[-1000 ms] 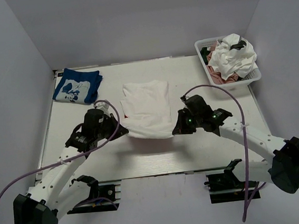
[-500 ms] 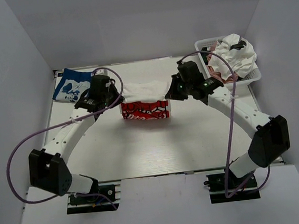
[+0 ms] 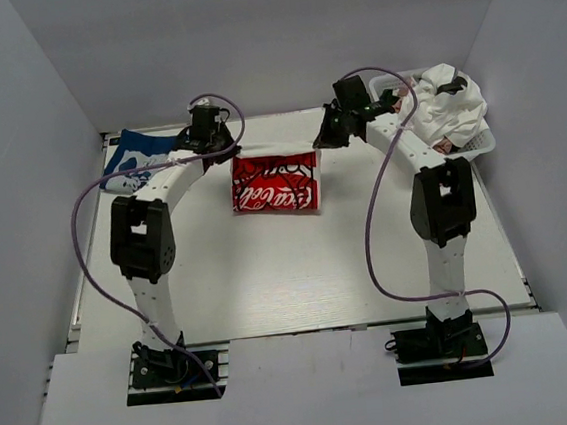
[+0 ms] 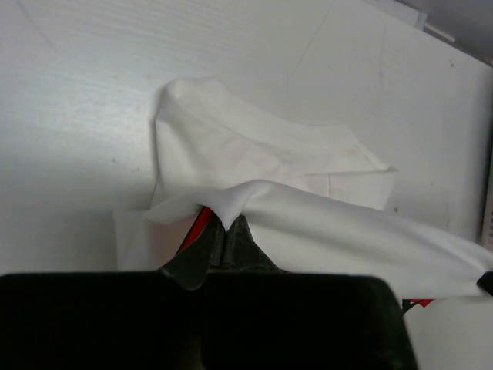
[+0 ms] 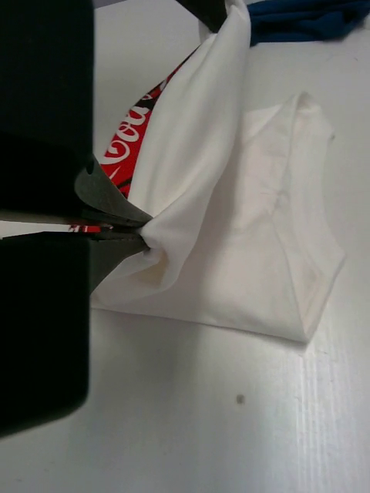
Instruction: Fold and stack the t-shirts
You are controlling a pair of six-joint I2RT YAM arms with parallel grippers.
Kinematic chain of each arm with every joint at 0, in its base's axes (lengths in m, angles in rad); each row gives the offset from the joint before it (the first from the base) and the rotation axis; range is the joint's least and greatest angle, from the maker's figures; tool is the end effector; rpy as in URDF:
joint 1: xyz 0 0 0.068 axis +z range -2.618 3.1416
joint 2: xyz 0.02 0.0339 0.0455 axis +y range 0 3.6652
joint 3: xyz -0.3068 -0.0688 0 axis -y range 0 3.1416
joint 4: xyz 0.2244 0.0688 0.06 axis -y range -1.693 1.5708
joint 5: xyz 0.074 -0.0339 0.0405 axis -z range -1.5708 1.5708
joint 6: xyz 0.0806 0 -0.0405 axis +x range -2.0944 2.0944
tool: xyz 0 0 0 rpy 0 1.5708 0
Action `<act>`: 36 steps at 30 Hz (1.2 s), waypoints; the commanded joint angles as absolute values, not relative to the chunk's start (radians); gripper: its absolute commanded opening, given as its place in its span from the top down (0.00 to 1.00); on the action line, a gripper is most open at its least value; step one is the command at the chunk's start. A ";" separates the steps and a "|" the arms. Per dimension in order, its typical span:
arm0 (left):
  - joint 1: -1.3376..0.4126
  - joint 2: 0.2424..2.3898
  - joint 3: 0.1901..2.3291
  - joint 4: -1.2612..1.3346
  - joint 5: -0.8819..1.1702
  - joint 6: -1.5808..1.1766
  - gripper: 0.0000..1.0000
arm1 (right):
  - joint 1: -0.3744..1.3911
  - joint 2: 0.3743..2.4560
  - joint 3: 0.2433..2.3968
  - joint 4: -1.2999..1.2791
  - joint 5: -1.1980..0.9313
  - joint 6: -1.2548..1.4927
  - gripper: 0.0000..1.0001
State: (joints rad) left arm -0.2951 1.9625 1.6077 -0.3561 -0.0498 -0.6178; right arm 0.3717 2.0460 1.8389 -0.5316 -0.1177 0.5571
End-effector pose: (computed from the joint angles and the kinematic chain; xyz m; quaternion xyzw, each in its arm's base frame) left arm 0.4657 -0.1374 0.2746 -0.1562 0.8952 -0.1633 0.3840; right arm 0.4682 0.1927 0.2952 0.0609 0.9114 0.2288 0.3366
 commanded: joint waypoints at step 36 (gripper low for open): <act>-0.328 2.077 1.361 0.044 0.320 -0.661 0.00 | 0.420 2.108 1.427 0.077 -0.468 0.442 0.10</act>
